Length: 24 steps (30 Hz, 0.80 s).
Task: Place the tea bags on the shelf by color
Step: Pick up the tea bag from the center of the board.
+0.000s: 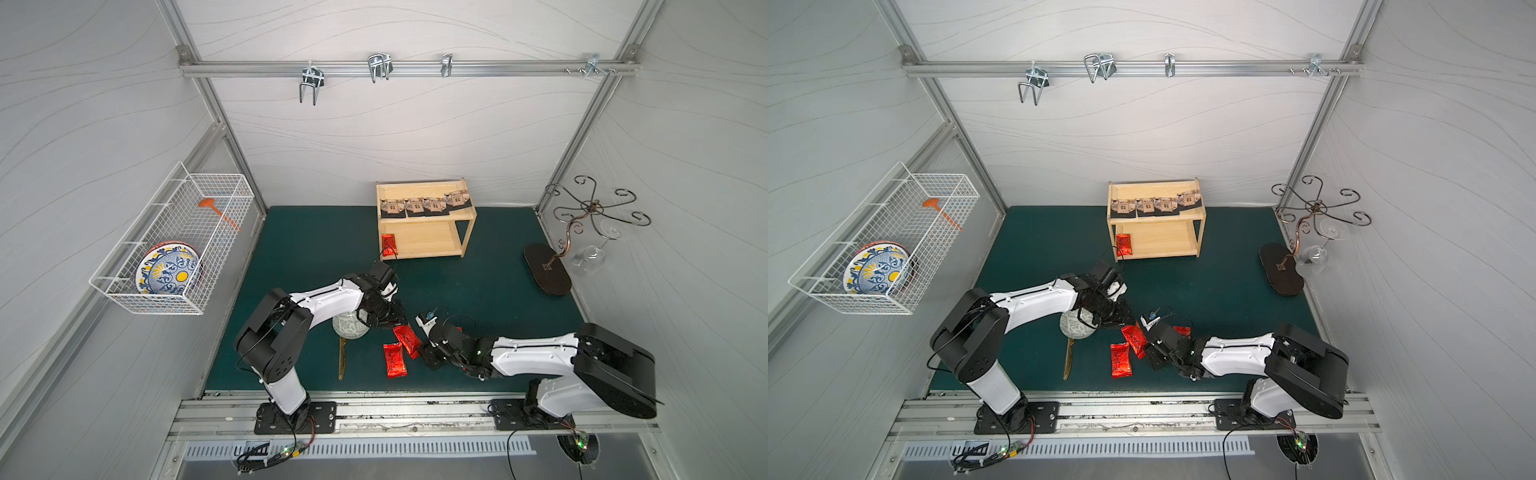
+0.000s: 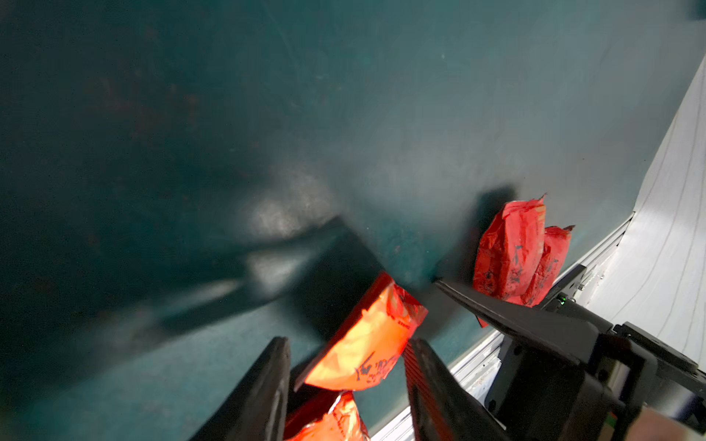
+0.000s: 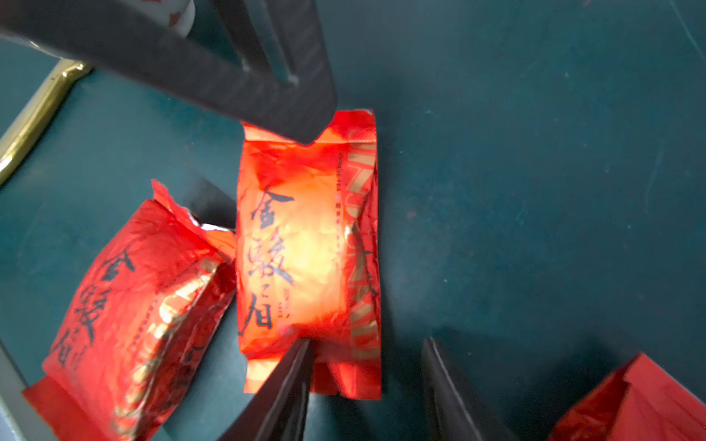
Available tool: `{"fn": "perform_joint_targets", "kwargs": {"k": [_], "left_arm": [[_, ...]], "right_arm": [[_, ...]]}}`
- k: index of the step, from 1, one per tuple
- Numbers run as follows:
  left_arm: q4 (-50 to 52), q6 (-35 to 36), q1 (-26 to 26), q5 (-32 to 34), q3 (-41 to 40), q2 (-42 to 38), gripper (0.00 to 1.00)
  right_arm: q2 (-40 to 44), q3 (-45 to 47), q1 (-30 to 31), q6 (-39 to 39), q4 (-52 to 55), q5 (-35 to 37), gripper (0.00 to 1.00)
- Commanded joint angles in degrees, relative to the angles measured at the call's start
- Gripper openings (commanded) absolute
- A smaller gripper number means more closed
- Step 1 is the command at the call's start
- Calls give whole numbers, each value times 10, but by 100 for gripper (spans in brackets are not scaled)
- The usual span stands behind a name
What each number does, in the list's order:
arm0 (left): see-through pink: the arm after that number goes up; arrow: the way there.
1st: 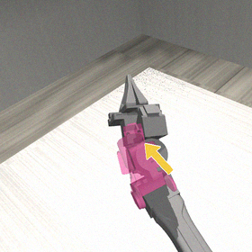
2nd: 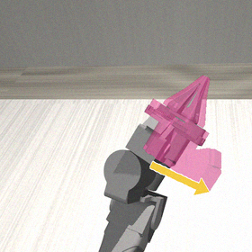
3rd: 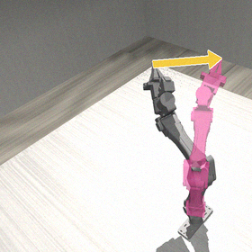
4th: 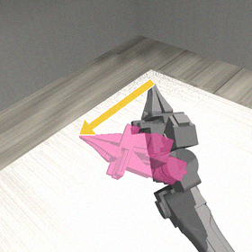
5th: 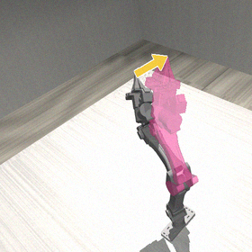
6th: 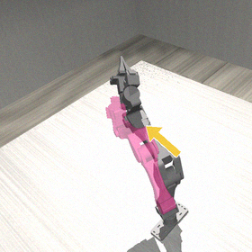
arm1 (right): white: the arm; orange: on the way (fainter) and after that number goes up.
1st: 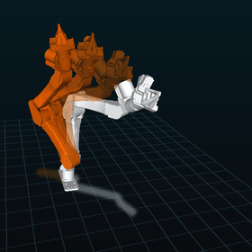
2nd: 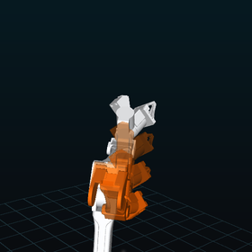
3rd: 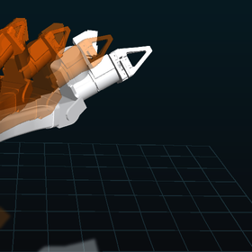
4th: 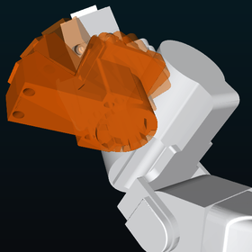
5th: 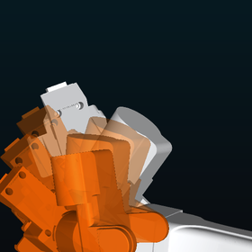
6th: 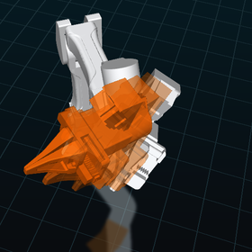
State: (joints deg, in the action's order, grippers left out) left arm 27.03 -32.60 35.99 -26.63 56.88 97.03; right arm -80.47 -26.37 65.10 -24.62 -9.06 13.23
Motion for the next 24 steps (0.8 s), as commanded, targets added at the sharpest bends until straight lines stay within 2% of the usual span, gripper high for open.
{"fn": "perform_joint_targets", "kwargs": {"k": [1,10,15,19,24], "left_arm": [[-21,0,5,-10,-2,-4,53],[-34,-2,6,-18,-21,-9,37],[-29,1,6,-11,-22,-1,35],[-30,1,7,-11,-21,0,25],[-27,1,7,-8,-19,-3,6]], "right_arm": [[-6,5,-4,-10,-7,-3,51],[-14,7,-10,-13,-13,-7,51],[-16,11,-12,-17,-18,-8,50],[-16,11,-15,-17,-19,-9,50],[-4,13,-21,-18,-16,-9,50]]}}
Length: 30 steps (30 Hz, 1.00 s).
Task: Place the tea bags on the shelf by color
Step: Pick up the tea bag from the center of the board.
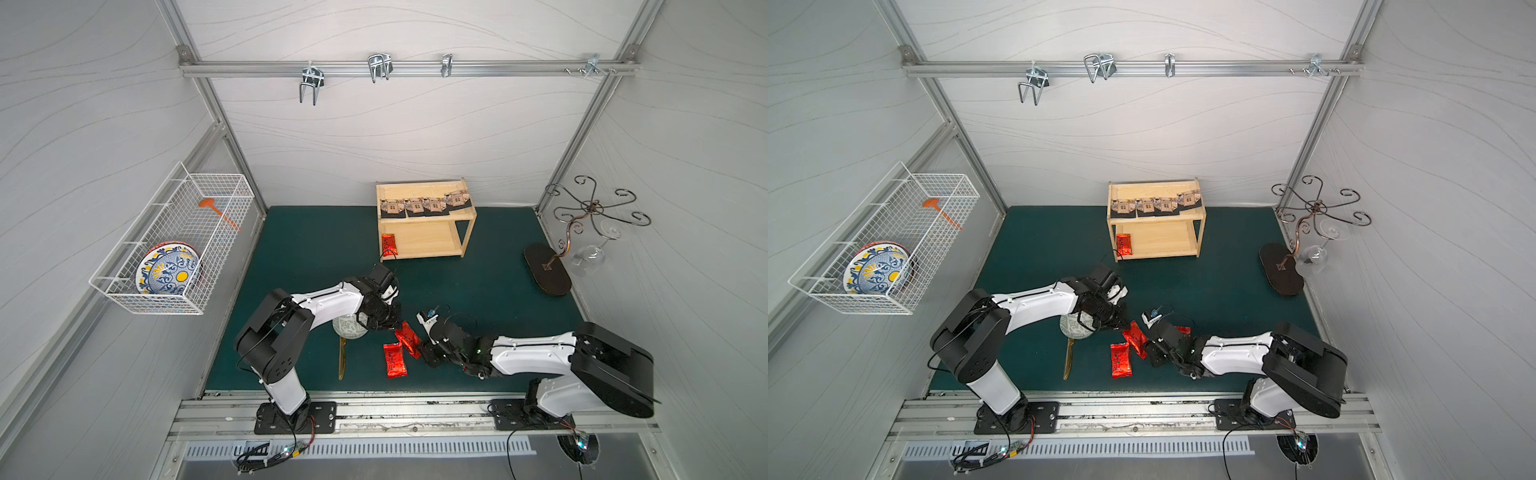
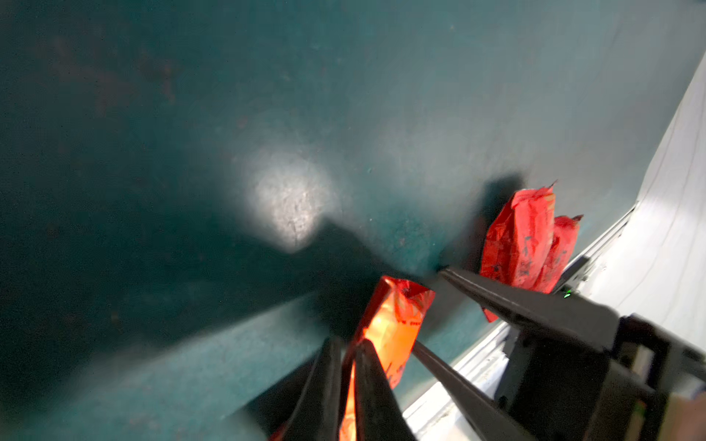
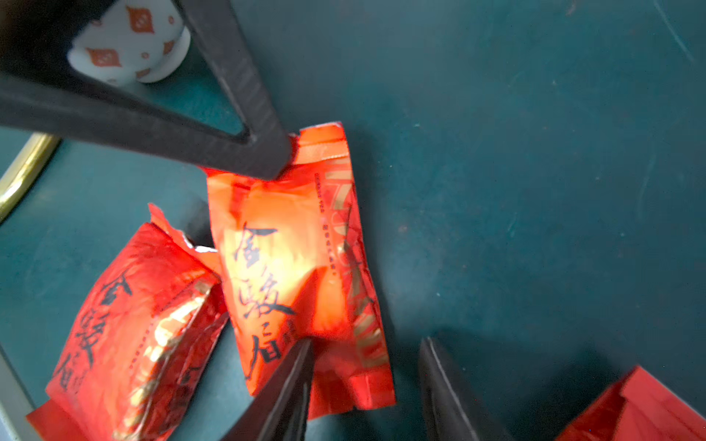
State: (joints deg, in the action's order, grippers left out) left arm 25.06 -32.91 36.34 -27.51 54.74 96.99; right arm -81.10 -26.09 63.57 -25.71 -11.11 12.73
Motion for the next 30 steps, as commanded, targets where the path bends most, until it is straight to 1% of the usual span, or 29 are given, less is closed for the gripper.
{"fn": "perform_joint_targets", "kwargs": {"k": [1,2,4,7,10,12,13,15,18,19,21,22,24,26,27,30], "left_arm": [[-7,5,3,1,3,-3,2],[-6,5,3,2,5,-4,0],[1,8,3,4,8,-7,0],[5,11,1,5,19,-23,0],[1,8,-12,-5,31,-46,0],[-17,0,-28,-23,33,-63,0],[-28,-4,-36,-32,33,-72,0],[-58,-15,-54,-58,29,-86,0],[-102,-36,-80,-95,20,-104,0],[-118,-42,-87,-105,18,-109,0],[-149,-56,-102,-125,11,-118,0],[-166,-65,-108,-134,8,-122,0],[-201,-84,-117,-154,-2,-126,0],[-228,-98,-121,-164,-8,-130,0],[-236,-102,-121,-165,-11,-133,0],[-264,-116,-121,-171,-23,-138,0]], "right_arm": [[9,10,-9,-8,8,-4,50],[18,10,-13,-7,12,-3,50],[43,4,-19,-9,27,3,51],[92,-18,-26,-20,72,35,53],[131,-49,-46,-51,124,66,52],[149,-66,-65,-82,150,67,51],[156,-69,-79,-88,147,48,52],[168,-63,-115,-113,126,-20,55],[176,-61,-179,-180,110,-148,55],[174,-66,-196,-205,114,-179,54],[162,-78,-233,-237,107,-275,54],[154,-76,-246,-255,87,-308,54],[136,-53,-269,-316,0,-372,54],[116,-31,-284,-373,-88,-408,55],[104,-29,-287,-392,-113,-421,55],[84,-40,-288,-417,-142,-436,54]]}}
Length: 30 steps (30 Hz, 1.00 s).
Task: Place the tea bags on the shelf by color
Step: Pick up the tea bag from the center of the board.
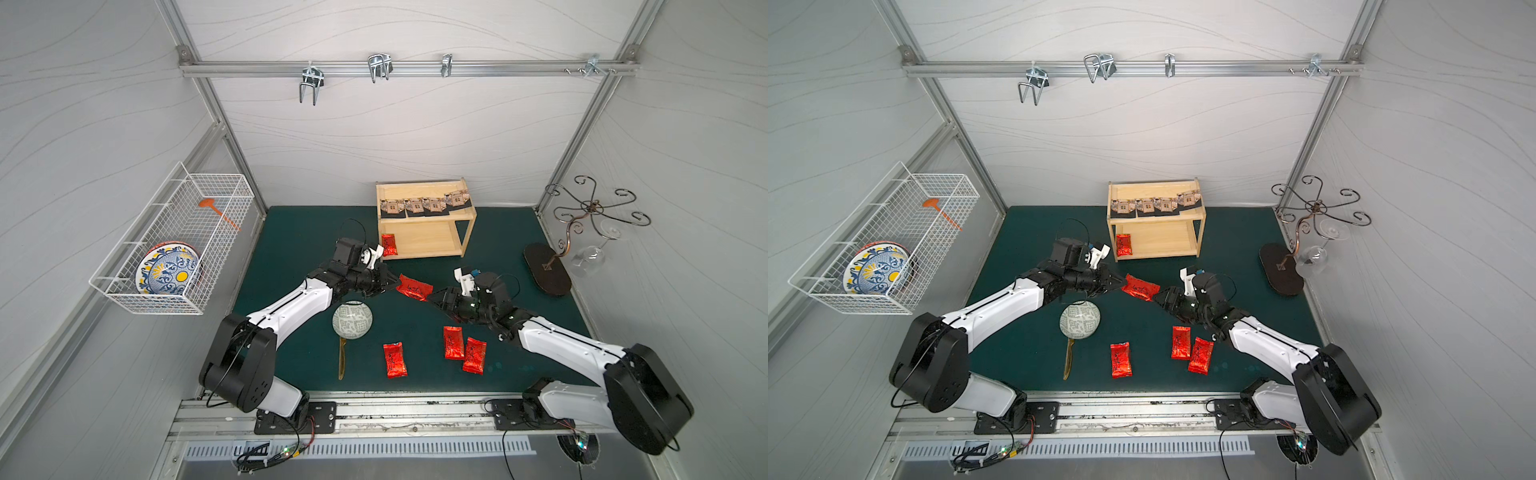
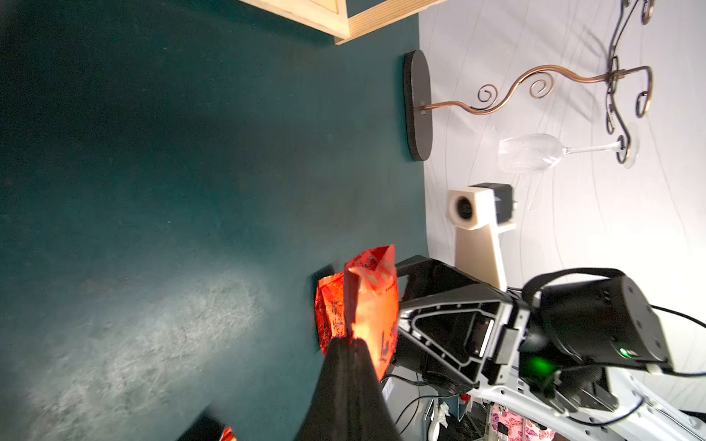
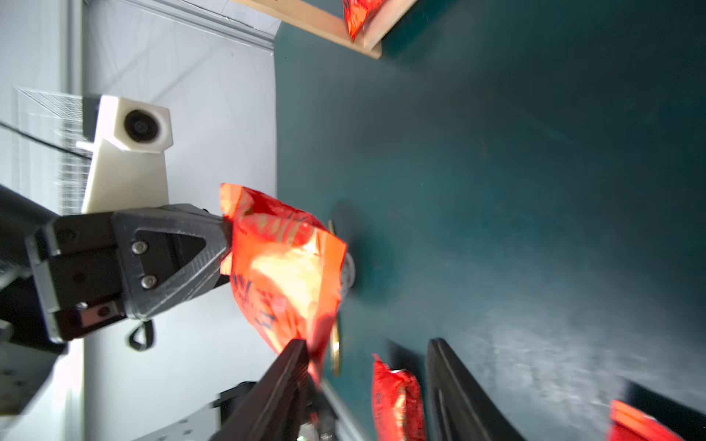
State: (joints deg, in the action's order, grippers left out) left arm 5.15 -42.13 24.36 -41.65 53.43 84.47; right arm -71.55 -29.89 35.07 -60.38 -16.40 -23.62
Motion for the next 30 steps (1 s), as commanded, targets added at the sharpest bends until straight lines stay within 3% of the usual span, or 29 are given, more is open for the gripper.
{"fn": "perform_joint_targets", "kwargs": {"k": [1,8,30], "left_arm": [[-70,-27,-1,-31,-11,-14,0],[-89,-36,-2,-32,-33,-26,0],[-82,-30,-7,-20,-40,-37,0]], "right_arm": [[-13,-3,-3,-76,-97,-73,53],[-13,4,-19,-96,-128,-68,38],[6,23,-39,-100,-141,-79,10]]}}
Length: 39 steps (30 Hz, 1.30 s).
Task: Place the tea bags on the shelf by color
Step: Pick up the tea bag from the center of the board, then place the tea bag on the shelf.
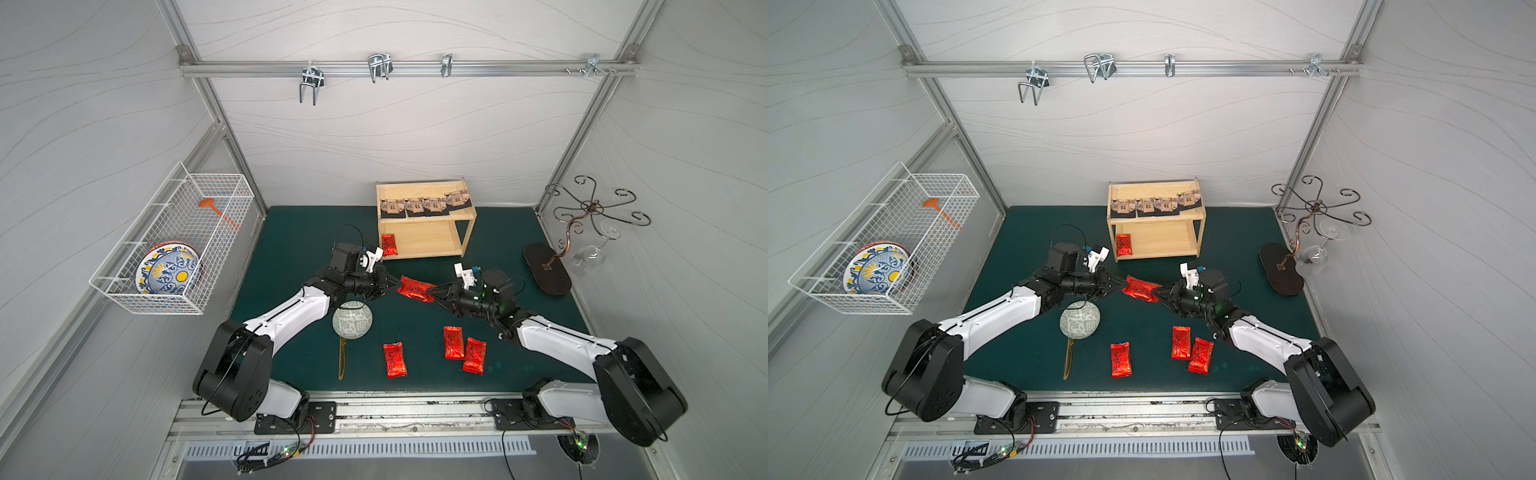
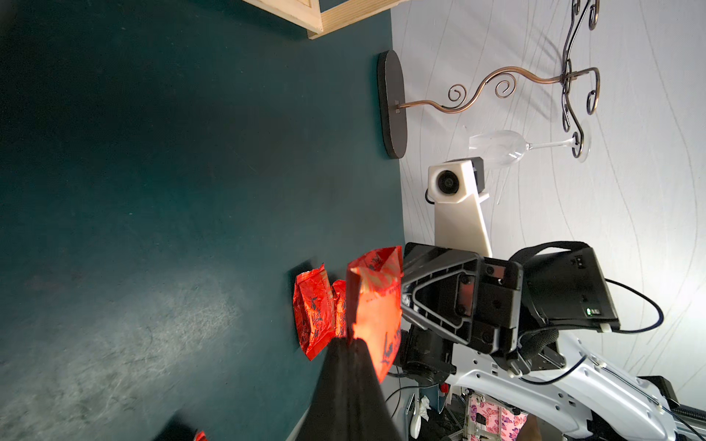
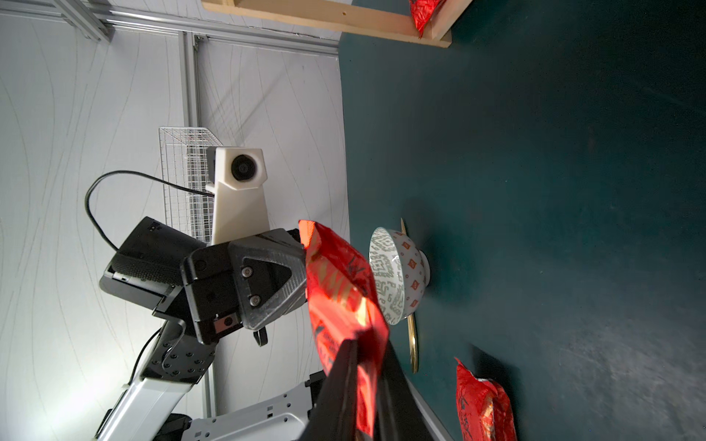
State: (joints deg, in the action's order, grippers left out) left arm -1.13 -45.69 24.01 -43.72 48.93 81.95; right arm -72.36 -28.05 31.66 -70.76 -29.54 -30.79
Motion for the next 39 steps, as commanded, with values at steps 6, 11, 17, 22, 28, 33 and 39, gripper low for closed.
{"fn": "perform_joint_targets", "kwargs": {"k": [6,11,17,22,28,33,39], "left_arm": [[47,40,-5,27,28,-16,5],[219,118,-11,122,80,-47,70],[329,155,-17,218,90,-85,78],[340,164,-17,238,68,-121,77],[344,172,-17,229,48,-145,76],[340,173,-17,231,33,-163,76],[340,174,-17,234,30,-172,76]], "right_arm": [[15,-18,-3,38,54,16,0],[-11,-50,14,40,84,141,0],[-110,-111,58,-3,36,320,0],[-222,-193,74,-54,17,427,0],[-323,-283,73,-74,-17,476,0],[-381,-339,74,-93,-27,512,0],[-453,-417,73,-121,-23,532,0]]}}
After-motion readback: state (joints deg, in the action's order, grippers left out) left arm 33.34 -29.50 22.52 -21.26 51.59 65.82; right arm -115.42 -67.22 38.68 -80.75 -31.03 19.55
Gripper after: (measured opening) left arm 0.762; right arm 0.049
